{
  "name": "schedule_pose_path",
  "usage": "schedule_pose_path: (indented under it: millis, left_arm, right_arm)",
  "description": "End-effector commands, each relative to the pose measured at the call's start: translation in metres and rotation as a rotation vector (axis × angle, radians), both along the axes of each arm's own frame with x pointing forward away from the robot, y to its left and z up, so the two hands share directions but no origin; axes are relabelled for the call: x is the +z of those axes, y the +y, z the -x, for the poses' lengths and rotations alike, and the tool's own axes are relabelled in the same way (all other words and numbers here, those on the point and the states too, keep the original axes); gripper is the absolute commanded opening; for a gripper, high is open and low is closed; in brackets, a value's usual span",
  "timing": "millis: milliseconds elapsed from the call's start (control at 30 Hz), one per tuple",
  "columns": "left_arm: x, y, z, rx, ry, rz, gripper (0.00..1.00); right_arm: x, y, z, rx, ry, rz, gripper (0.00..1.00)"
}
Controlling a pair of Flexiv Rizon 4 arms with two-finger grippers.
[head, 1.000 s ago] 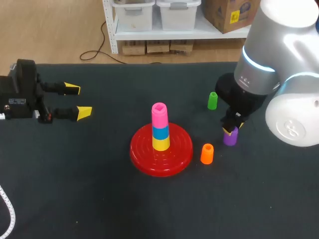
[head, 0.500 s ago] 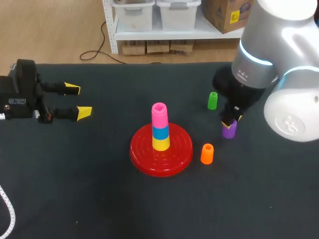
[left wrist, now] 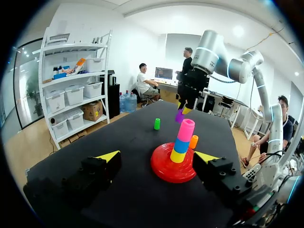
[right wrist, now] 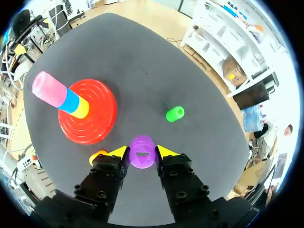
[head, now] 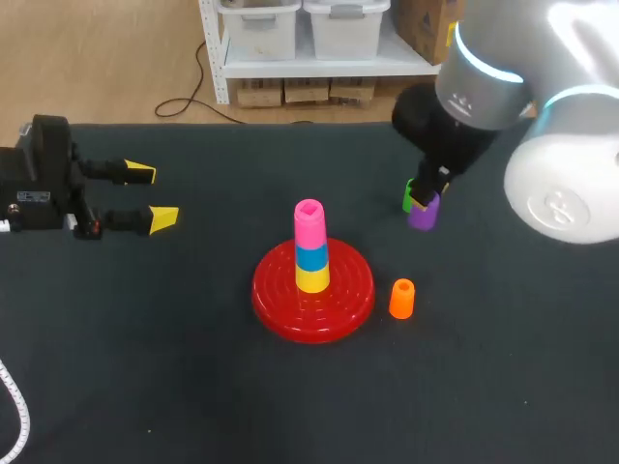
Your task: Pick up and stack the cylinders on the red base in this order: pink,purple,orange,green
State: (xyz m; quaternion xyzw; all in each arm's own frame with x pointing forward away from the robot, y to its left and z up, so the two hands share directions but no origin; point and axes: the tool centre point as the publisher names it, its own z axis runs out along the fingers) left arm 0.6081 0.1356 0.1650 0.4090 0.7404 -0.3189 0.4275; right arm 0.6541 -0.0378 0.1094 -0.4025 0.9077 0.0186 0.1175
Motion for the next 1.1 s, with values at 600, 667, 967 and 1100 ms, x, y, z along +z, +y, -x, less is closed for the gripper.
schedule_pose_path:
  millis: [600, 667, 967, 1100]
  left_arm:
    - [-0.002, 0.000, 0.000, 0.003, -0.008, 0.005, 1.00]
    - [-0.002, 0.000, 0.000, 0.003, -0.008, 0.005, 1.00]
    - [-0.002, 0.000, 0.000, 0.003, -0.008, 0.005, 1.00]
    - [-0.002, 0.000, 0.000, 0.003, -0.008, 0.005, 1.00]
  right_arm:
    - [0.076, 0.078, -0.011, 0.203, 0.016, 0.000, 0.00]
    - [0.079, 0.083, -0.011, 0.214, 0.017, -0.003, 0.00]
    - [0.085, 0.107, 0.004, 0.286, 0.022, 0.005, 0.00]
    - [0.088, 0.119, 0.011, 0.326, 0.021, 0.017, 0.00]
